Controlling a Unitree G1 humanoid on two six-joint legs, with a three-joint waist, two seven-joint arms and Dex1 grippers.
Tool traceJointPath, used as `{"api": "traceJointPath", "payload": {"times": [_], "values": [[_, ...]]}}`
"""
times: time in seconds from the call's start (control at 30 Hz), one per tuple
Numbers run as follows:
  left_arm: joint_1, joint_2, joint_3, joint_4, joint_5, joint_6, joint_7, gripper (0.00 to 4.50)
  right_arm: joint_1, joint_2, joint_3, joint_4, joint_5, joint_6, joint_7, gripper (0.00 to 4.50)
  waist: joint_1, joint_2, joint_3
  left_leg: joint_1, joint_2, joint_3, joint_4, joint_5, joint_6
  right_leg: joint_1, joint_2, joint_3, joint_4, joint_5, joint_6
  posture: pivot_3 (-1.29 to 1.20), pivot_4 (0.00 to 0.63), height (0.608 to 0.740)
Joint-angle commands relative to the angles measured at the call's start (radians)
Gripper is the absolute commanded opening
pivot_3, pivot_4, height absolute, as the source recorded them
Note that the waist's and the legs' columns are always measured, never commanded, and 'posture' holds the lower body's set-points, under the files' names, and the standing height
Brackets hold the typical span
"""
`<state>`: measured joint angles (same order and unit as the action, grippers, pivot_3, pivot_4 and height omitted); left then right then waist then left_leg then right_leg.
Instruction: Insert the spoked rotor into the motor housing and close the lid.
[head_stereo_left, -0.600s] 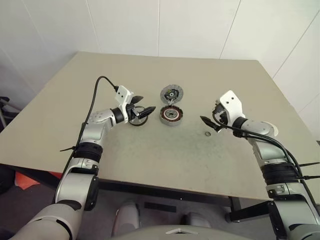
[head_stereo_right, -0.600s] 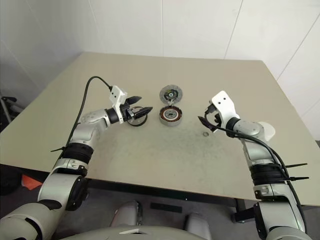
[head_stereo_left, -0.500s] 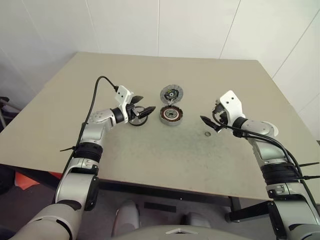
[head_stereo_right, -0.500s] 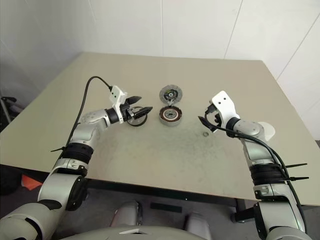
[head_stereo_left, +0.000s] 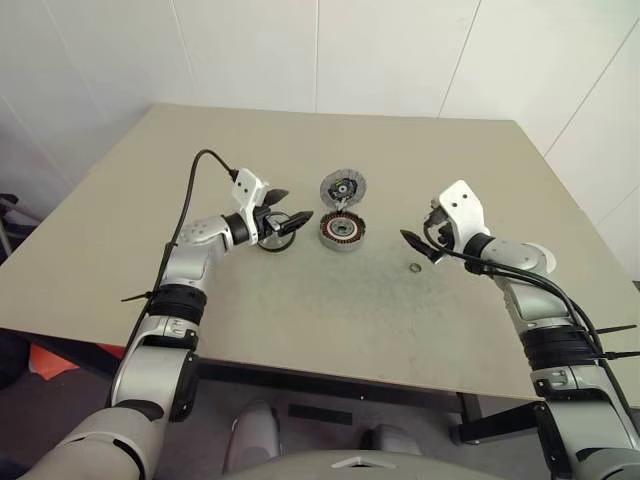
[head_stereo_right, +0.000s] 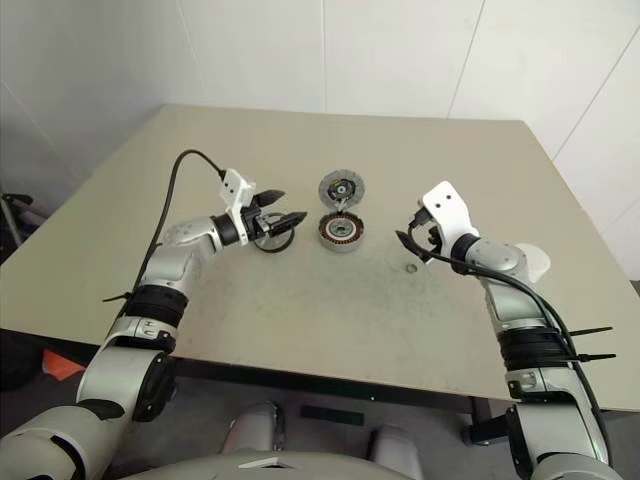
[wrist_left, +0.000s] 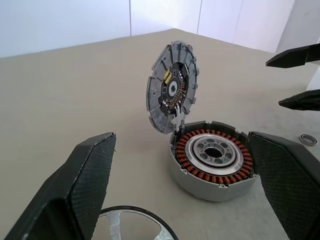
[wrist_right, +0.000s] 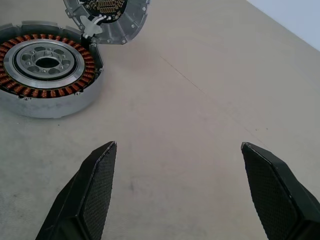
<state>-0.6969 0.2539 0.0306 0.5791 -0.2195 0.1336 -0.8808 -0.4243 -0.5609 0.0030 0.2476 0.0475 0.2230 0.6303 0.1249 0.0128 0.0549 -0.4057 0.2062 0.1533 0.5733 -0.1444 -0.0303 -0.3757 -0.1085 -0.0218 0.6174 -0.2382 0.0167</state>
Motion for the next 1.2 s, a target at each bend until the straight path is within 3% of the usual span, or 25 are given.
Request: {"api": "traceJointPath", "payload": {"times": [0.03,0.43,0.7,1.2], "values": [[-0.004,0.013,-0.002,-0.046,-0.012,0.006,-0.006,4.48,-0.011,-0.004,-0.012,-0.013,0.008,-0.012,0.005,4.5,0.0,0.0,0.0,0.0,0.0,0.0,0.0,0.0,0.0,0.0,0.0,0.0,0.0,0.0,0.0,0.0,0.0,0.74],[0.008,0.018,-0.007,-0.066,-0.009,0.012,-0.006,4.48,-0.039,0.001,0.018,-0.022,0.003,0.003,0.073,4.5,0.0,0.0,0.0,0.0,0.0,0.0,0.0,0.0,0.0,0.0,0.0,0.0,0.0,0.0,0.0,0.0,0.0,0.74],[0.002,0.026,-0.017,-0.062,-0.001,0.006,0.001,4.48,-0.079,-0.003,0.108,-0.023,-0.043,-0.011,0.138,4.5,-0.001,0.0,0.0,0.0,0.0,0.0,0.0,0.0,0.0,0.0,0.0,0.0,0.0,0.0,0.0,0.0,0.0,0.74],[0.039,0.008,-0.022,-0.092,-0.011,0.008,0.025,4.48,-0.51,0.057,0.41,0.473,-0.284,-0.384,0.382,4.5,-0.003,0.0,0.0,-0.007,0.0,0.0,0.004,0.0,0.0,-0.008,0.0,-0.001,0.005,0.0,0.0,0.0,0.0,0.74]]}}
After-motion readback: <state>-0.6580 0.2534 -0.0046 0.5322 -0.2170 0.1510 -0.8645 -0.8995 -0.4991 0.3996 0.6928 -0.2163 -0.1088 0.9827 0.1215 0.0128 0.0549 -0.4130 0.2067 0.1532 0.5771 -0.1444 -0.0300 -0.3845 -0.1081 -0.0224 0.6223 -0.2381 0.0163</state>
